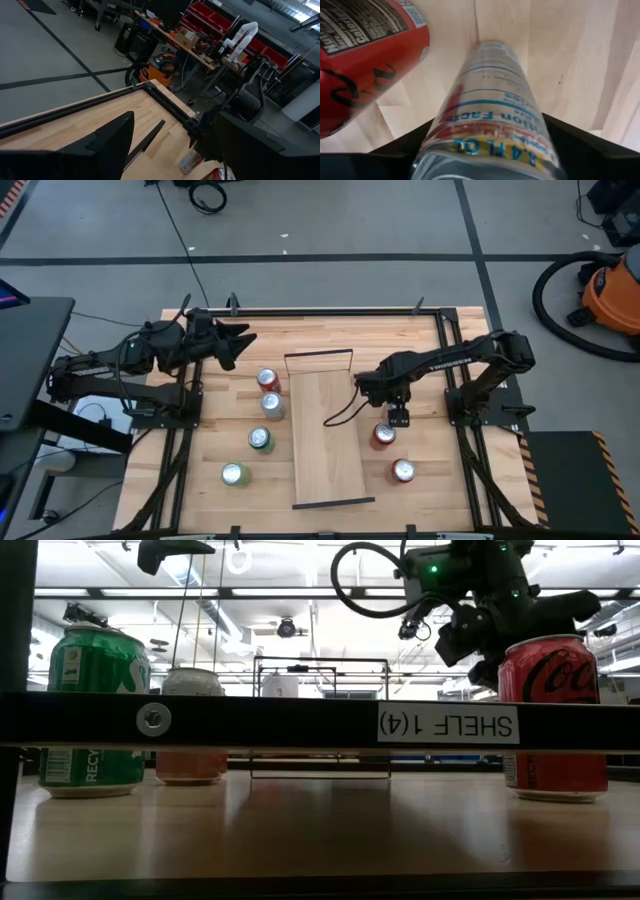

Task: Place canned beverage on shelf
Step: Put the white and blue soda can on the shelf

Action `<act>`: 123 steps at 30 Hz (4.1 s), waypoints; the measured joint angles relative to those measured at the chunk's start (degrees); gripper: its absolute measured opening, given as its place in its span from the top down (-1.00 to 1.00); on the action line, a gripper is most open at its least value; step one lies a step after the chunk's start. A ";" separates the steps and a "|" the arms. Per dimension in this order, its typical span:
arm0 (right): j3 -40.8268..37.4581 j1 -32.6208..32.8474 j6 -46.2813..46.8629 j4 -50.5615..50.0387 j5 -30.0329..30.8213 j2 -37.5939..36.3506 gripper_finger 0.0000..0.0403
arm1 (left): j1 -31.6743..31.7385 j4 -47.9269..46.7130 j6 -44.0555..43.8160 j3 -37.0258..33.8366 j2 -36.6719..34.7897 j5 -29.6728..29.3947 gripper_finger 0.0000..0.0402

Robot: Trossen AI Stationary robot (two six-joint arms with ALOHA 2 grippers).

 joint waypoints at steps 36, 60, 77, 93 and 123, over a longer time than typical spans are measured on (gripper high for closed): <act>18.87 -9.43 6.80 -2.61 -1.63 -0.04 -0.24 | 0.02 -0.13 -4.53 -0.01 0.00 -1.33 -0.43; 61.00 -7.56 -10.14 -20.89 -2.33 23.37 -0.25 | -0.15 -11.78 -8.34 0.84 6.34 17.81 -0.43; 60.54 -7.61 -10.67 -19.43 0.26 27.93 -0.25 | -0.28 -34.42 10.54 12.05 10.04 13.49 -0.43; 60.52 -7.54 -13.14 -20.95 3.81 31.01 -0.25 | -0.85 -38.48 7.61 11.96 11.32 16.19 -0.43; 53.37 -6.22 -13.69 -20.48 6.33 30.93 -0.57 | -0.85 -38.45 4.59 11.99 11.06 17.81 -0.43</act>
